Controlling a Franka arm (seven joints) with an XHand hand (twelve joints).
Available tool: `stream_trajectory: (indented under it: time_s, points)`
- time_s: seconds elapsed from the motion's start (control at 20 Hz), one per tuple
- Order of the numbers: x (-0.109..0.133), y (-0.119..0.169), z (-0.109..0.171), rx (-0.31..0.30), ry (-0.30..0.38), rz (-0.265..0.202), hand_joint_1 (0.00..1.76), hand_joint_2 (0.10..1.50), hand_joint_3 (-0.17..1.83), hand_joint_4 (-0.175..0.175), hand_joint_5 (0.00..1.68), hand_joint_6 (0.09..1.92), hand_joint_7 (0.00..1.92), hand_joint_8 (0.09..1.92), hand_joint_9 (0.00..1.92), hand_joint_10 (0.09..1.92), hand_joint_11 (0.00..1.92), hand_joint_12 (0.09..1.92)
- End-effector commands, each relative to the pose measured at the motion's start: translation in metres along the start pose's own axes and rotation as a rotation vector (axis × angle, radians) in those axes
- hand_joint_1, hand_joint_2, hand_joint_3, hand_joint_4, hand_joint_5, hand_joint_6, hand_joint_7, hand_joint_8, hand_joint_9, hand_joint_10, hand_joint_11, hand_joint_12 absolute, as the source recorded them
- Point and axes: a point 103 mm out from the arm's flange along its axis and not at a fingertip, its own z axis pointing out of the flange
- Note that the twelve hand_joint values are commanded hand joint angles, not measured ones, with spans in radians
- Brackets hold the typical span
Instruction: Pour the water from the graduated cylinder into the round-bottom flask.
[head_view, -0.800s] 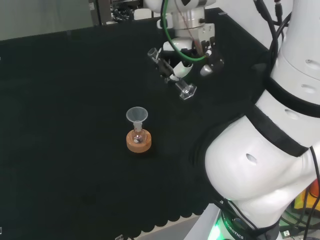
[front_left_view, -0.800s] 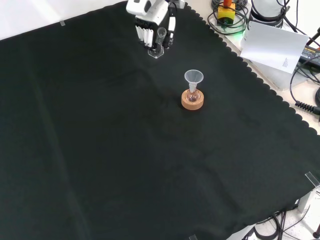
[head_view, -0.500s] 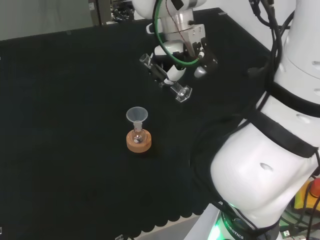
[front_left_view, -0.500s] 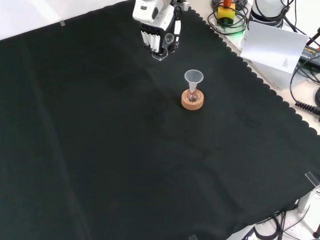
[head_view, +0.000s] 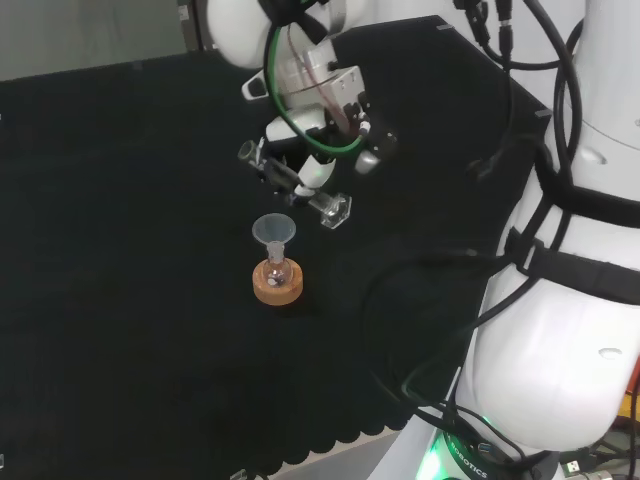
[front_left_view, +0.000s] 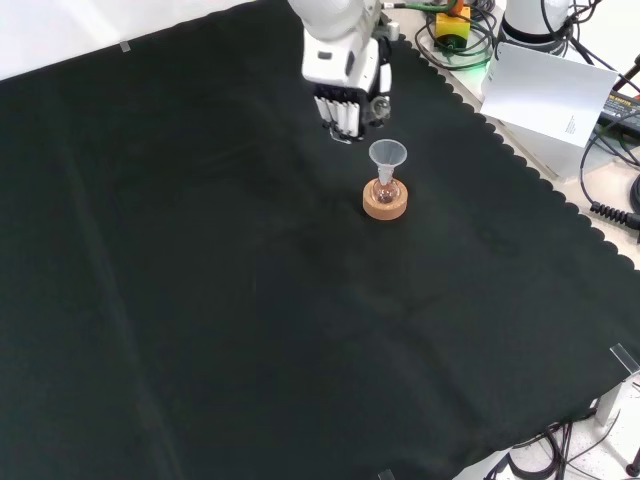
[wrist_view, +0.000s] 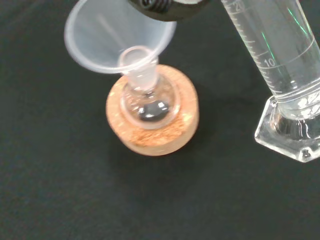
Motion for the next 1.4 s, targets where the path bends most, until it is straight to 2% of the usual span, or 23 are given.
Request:
stream_trajectory:
  time_s: [0.05,0.45,1.2,1.4]
  points:
    - [-0.057,-0.075,0.059,0.203,0.129,0.228,1.24,1.17,0.00,-0.175,0.87,1.17,0.90,1.16,1.42,0.14,1.22,0.76]
    - [-0.062,-0.084,0.055,0.214,0.121,0.249,1.24,1.17,0.00,-0.175,0.87,1.17,0.90,1.16,1.42,0.14,1.22,0.76]
    - [-0.049,-0.084,0.051,0.266,0.081,0.230,1.24,1.17,0.00,-0.175,0.87,1.17,0.90,1.16,1.42,0.13,1.22,0.76]
    - [-0.044,-0.083,0.050,0.296,0.070,0.220,1.24,1.17,0.00,-0.175,0.87,1.17,0.90,1.16,1.42,0.13,1.22,0.75]
